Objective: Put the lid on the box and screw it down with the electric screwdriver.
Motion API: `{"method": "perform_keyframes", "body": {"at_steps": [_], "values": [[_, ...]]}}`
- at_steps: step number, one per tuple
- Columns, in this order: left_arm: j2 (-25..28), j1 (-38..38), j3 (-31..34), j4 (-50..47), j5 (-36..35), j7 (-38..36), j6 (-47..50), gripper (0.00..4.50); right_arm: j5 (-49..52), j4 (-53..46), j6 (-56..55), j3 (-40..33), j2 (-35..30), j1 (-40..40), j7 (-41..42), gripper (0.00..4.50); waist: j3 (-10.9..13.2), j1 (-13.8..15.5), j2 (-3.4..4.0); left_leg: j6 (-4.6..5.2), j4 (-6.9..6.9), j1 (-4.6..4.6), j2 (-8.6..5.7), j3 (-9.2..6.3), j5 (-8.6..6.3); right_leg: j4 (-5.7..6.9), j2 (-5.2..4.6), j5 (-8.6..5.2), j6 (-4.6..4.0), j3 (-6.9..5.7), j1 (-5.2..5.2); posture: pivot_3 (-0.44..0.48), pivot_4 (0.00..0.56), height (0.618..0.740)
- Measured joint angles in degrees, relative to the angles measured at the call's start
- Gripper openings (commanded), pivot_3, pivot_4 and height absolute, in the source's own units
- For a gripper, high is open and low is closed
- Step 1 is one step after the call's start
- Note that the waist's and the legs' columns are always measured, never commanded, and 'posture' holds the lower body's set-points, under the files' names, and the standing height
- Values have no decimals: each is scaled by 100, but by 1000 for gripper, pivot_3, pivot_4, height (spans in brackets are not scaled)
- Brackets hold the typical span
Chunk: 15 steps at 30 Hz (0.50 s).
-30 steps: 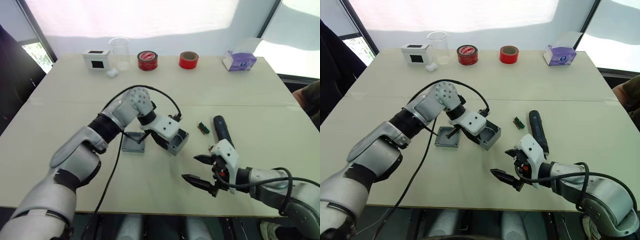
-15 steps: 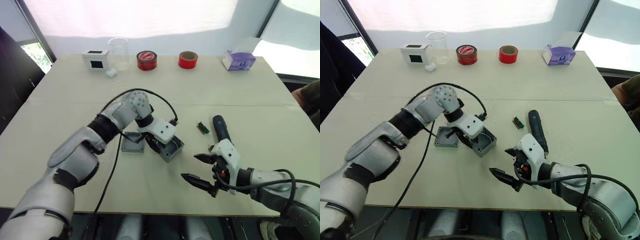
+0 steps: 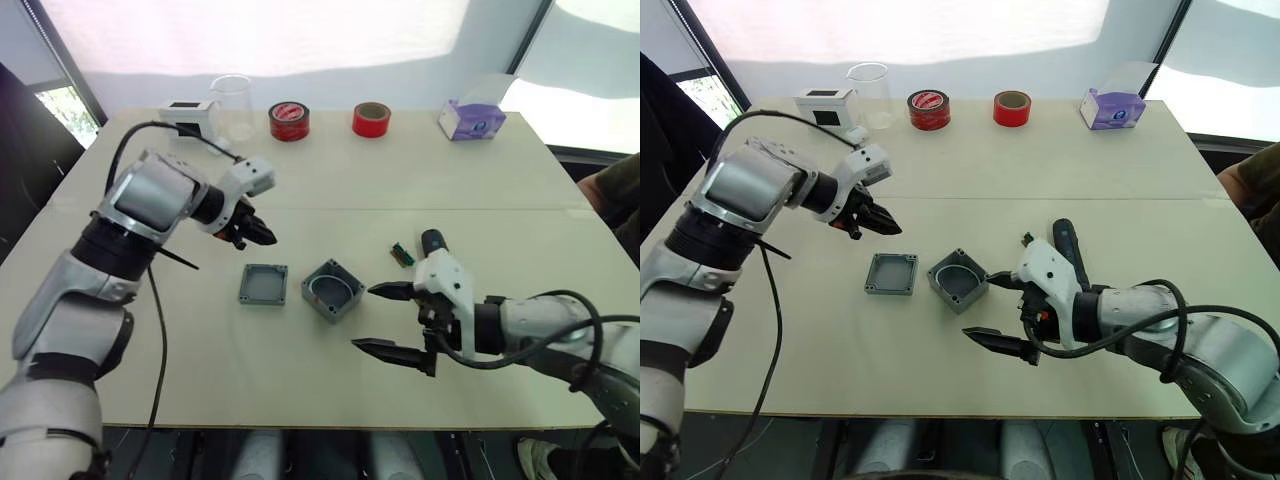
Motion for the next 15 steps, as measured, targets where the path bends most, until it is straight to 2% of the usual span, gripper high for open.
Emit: {"method": "perform_keyframes", "body": {"at_steps": [5,9,15], "values": [[-134,551,480,-141,-185,1035,826,1246,-305,151,-52,312,44,-642,167,4500,0,20,0,-9,-3,4,3,-1,5,1,0,-3,-5,2,-9,0,150,740],[-121,866,656,-153,-589,1628,837,1246,-840,355,-289,630,2,-253,327,4500,0,82,-1,-13,-2,1,-9,0,8,1,-13,-3,-7,5,-10,0,150,740],[-100,899,799,-103,-1206,2307,836,1246,-1079,395,-494,640,15,55,436,4500,-1,154,-1,-22,-1,3,-9,0,12,6,-14,-3,-7,6,-11,0,150,740]]}}
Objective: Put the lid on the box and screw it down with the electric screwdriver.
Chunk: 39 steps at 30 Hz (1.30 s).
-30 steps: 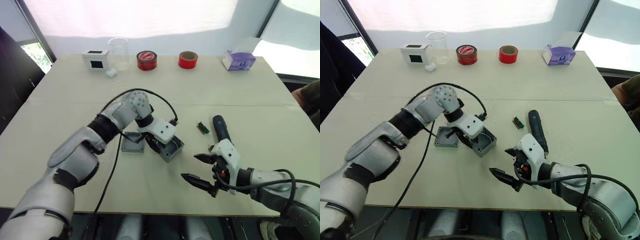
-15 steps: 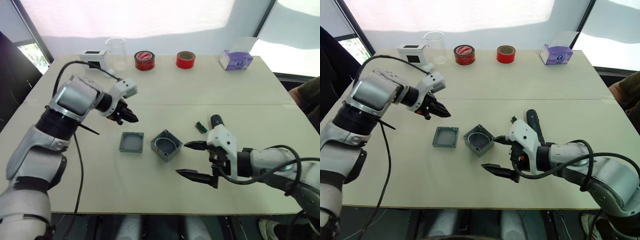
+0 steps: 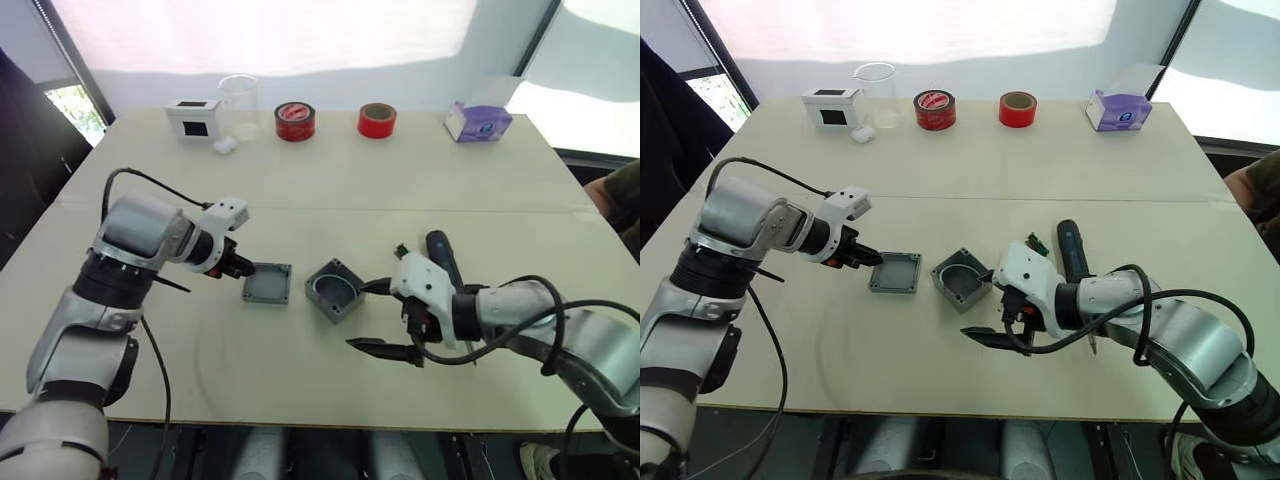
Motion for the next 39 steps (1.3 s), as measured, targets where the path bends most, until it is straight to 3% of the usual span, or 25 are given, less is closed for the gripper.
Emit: {"method": "perform_keyframes", "body": {"at_steps": [11,14,15,23,27,31,34,39], "values": [[-211,107,-42,295,-626,1045,0,1246,-61,-22,195,-45,262,-25,-176,4500,-1,-10,0,-15,-5,1,0,0,9,1,0,0,0,2,-5,0,150,740],[-254,105,-83,308,-681,1205,-8,512,-49,-38,341,-58,333,-85,-263,4500,-5,3,3,-16,-6,5,-1,0,9,2,0,0,-1,1,0,0,150,740],[-278,105,-73,306,-708,1264,-4,74,-23,-70,425,-81,336,-117,-298,4500,-6,3,4,-16,-6,7,-1,0,9,3,-1,0,-1,1,2,0,150,740],[-688,371,353,135,-712,1874,-3,74,158,-177,801,-317,325,-193,-432,4500,-42,48,31,-14,-8,36,-8,-3,8,1,-11,0,-1,-2,34,0,150,740],[-872,409,701,222,-602,2064,-63,74,402,-19,938,-849,388,-188,-466,4500,-40,115,28,-13,-11,64,-8,-4,7,-4,-10,0,-1,-4,60,0,150,740],[-806,361,1015,875,-171,1960,-1908,74,917,638,1052,-1601,1234,-557,-961,4500,-28,100,7,-42,-25,33,2,-4,23,0,-9,11,-17,-1,12,0,150,740],[-900,83,1479,1065,-122,1636,-3086,74,958,1156,1140,-1722,1894,-1079,-1520,4500,-28,82,7,-83,-32,-4,2,-3,47,1,-8,13,-20,-2,-29,0,150,740],[-1656,-83,1938,956,-218,1592,-4180,74,775,2395,1089,-1687,3137,-2004,-2434,4500,-29,31,7,-79,-33,-7,-8,2,45,-4,-9,14,-20,-2,-25,0,150,740]]}}
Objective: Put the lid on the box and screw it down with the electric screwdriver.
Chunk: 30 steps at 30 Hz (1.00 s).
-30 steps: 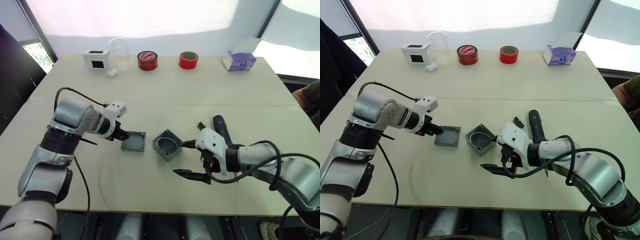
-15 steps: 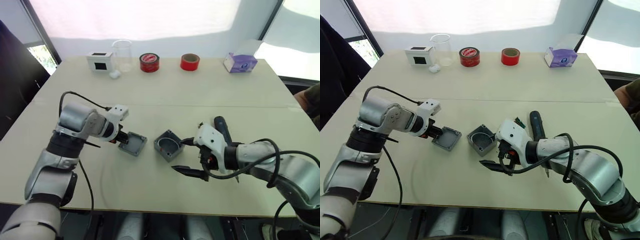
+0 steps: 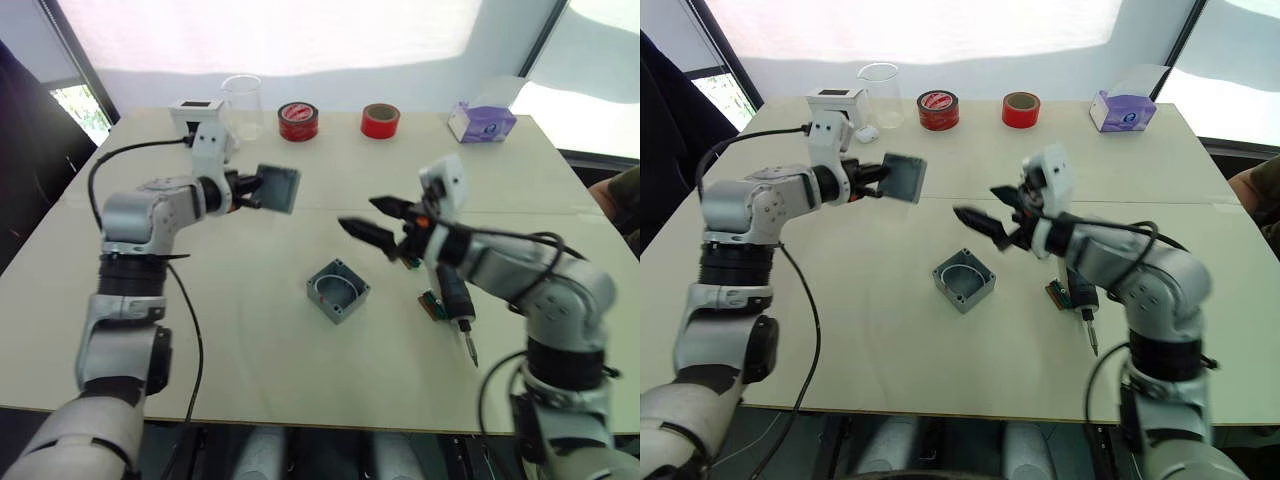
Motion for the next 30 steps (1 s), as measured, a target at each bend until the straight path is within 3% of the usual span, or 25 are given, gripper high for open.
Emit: {"method": "perform_keyframes", "body": {"at_steps": [4,17,21,28,30], "values": [[-454,177,-269,-311,233,23,-769,74,12,976,11,-317,682,-469,-544,4500,0,-56,0,1,-4,0,-1,2,0,8,4,1,0,3,-7,0,150,740],[-624,316,-303,-586,209,-209,-791,74,60,944,205,-597,582,-521,-618,4500,0,-187,0,27,-8,0,4,1,-14,10,12,0,1,2,-7,0,150,740],[-649,316,-303,-608,124,-261,-701,0,56,857,205,-583,609,-442,-623,3556,0,-185,0,28,-8,0,4,1,-15,10,12,0,1,2,-6,0,150,740],[-649,319,-303,-659,121,-247,-668,0,113,834,205,-585,701,-385,-660,633,0,-186,0,26,-8,0,5,1,-14,9,13,0,1,2,-6,0,150,740],[-648,319,-297,-659,122,-241,-667,0,133,813,202,-587,743,-384,-675,124,0,-183,0,27,-8,0,5,1,-14,9,13,0,1,2,-6,0,150,740]]}}
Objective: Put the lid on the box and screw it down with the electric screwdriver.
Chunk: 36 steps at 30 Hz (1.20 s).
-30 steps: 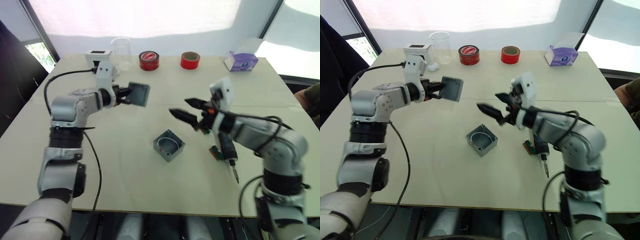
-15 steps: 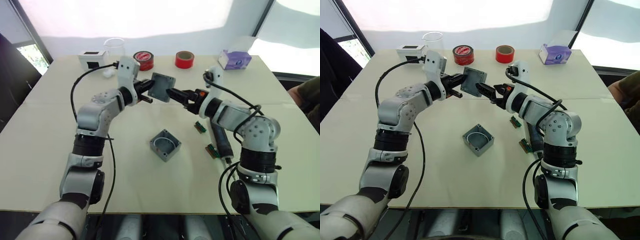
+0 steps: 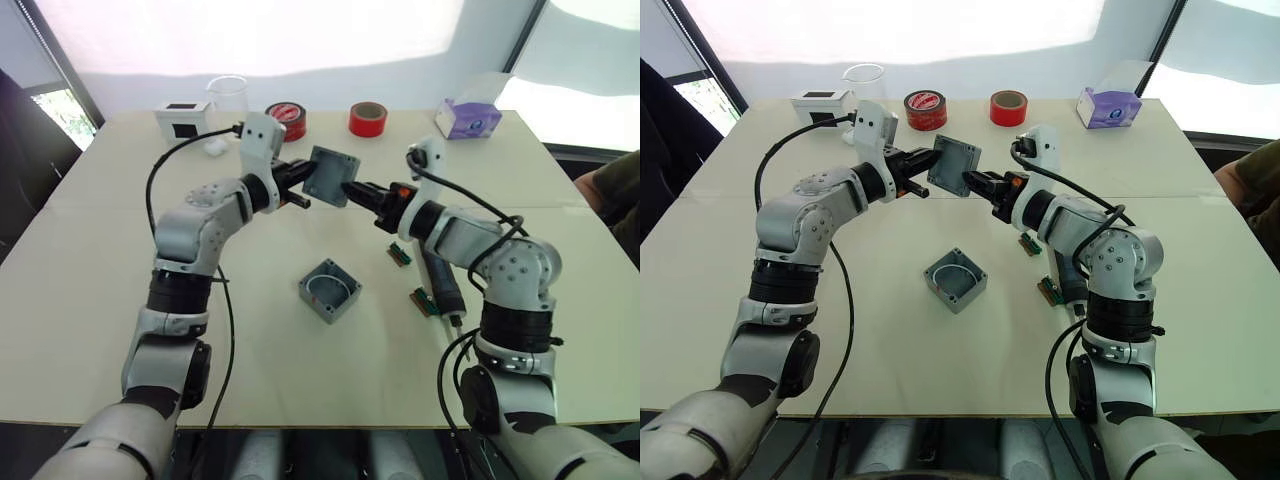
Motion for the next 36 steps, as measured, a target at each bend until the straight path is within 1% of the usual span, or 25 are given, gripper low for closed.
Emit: {"method": "perform_keyframes", "body": {"at_steps": [4,6,8,9,11,12,14,15,16,18,19,20,21,22,24,25,26,27,28,31,33,34,36], "values": [[9,8,5,0,0,-4,4,0,22,-2,-10,-4,43,14,-33,125,0,2,0,0,0,0,0,0,0,0,0,0,0,0,0,0,150,740],[9,33,15,-3,-14,-20,20,672,34,-2,-11,-3,52,38,-39,125,0,-2,0,-1,0,0,0,0,0,0,0,0,0,0,0,0,150,740],[9,52,68,-11,-153,-147,122,1205,32,0,-20,-23,59,88,-85,125,0,2,0,0,0,0,0,0,0,-1,0,0,0,0,0,0,150,740],[10,52,122,-10,-222,-187,144,1783,32,0,-24,-25,66,111,-97,125,0,-1,0,0,0,0,0,0,0,-1,0,0,0,0,0,0,150,740],[83,51,213,-10,-310,-263,160,2590,31,-1,-37,-31,68,139,-113,125,0,-7,0,0,0,0,0,0,0,-1,0,0,0,0,-1,0,150,740],[225,51,234,-12,-359,-353,175,2945,30,-1,-51,-33,66,141,-119,125,0,-12,0,-1,-2,0,2,0,0,-1,2,0,0,0,-2,0,150,740],[481,51,420,-68,-475,-505,227,3833,8,-8,-131,-33,29,162,-114,125,1,-29,1,-1,-5,0,4,0,0,0,3,0,0,0,-4,0,150,740],[592,50,571,-118,-577,-554,246,4214,-33,-15,-156,-33,-10,182,-108,125,1,-30,1,-1,-6,0,4,0,0,-1,3,0,0,0,-4,0,150,740],[687,36,711,-143,-656,-584,259,4440,-85,-18,-189,-27,-70,206,-86,125,1,-27,1,-1,-6,0,4,0,1,-1,3,0,0,0,-4,0,150,740],[843,20,850,-148,-751,-637,341,4440,-253,-83,-396,77,-246,297,37,125,1,2,1,0,-5,0,4,0,0,-3,3,0,0,-1,-2,0,150,740],[989,17,844,-149,-845,-748,495,4440,-601,-342,-759,419,-613,491,274,125,2,30,3,3,-5,-2,-1,-1,-2,-6,1,0,0,-2,-1,0,150,740],[1225,47,875,-152,-911,-882,646,4440,-981,-666,-1122,757,-1111,753,542,125,3,31,4,10,-3,-1,-5,-1,-6,-7,-1,-1,1,-3,0,0,150,740],[1341,50,892,-149,-933,-941,735,4440,-1345,-846,-1470,983,-1403,921,727,125,3,29,3,13,0,-2,-7,0,-8,-11,0,-1,2,-2,4,0,150,740],[1501,75,903,-171,-1005,-1039,889,4177,-1949,-1178,-2103,1380,-2037,1339,1103,125,3,30,3,16,0,-1,-13,0,-10,-13,-2,-2,3,-2,7,0,150,740],[1563,167,904,-201,-1012,-1094,1012,3667,-2725,-1436,-2953,1894,-2551,1831,1573,125,3,-5,1,19,2,12,-11,2,-12,-17,-2,-3,4,-1,23,0,150,740],[1486,269,774,-329,-1015,-1136,1019,3217,-3255,-1476,-3597,2249,-2787,2060,1773,125,3,-5,1,21,3,12,-11,3,-12,-20,-2,-3,5,0,21,0,150,740],[1423,343,696,-406,-1029,-1160,1019,2880,-3520,-1477,-3936,2417,-2872,2152,1861,125,4,-7,-1,18,4,12,-10,3,-11,-19,-2,-4,6,1,20,0,150,740],[1334,407,589,-463,-1048,-1175,1028,2340,-3932,-1456,-4441,2584,-2965,2241,1909,125,6,-5,-4,10,4,12,-7,3,-6,-15,-2,-4,6,0,16,0,150,740],[1232,433,555,-493,-1101,-1173,1107,1973,-4389,-1402,-5009,2677,-3078,2309,1890,125,7,-1,-6,3,4,12,-4,2,-2,-12,0,-4,6,0,13,0,150,740],[1131,421,573,-575,-1270,-1167,1256,828,-5617,-1198,-6395,2718,-3349,2434,1653,125,9,5,-8,-10,4,13,5,1,5,-11,5,-4,5,-1,13,0,150,740],[1117,419,569,-579,-1317,-1173,1345,106,-6154,-1077,-6973,2755,-3385,2567,1515,125,9,5,-8,-14,4,14,9,1,8,-12,9,-4,5,0,14,0,150,740],[1115,420,568,-579,-1346,-1183,1370,31,-6409,-1011,-7281,2812,-3381,2669,1432,125,9,5,-9,-17,3,13,9,1,10,-12,9,-4,5,0,14,0,150,740],[1118,419,519,-597,-1366,-1245,1388,31,-6953,-901,-7794,2881,-3382,2844,1265,125,9,14,-9,-21,4,13,8,1,12,-12,8,-4,5,1,15,0,150,740]]}}
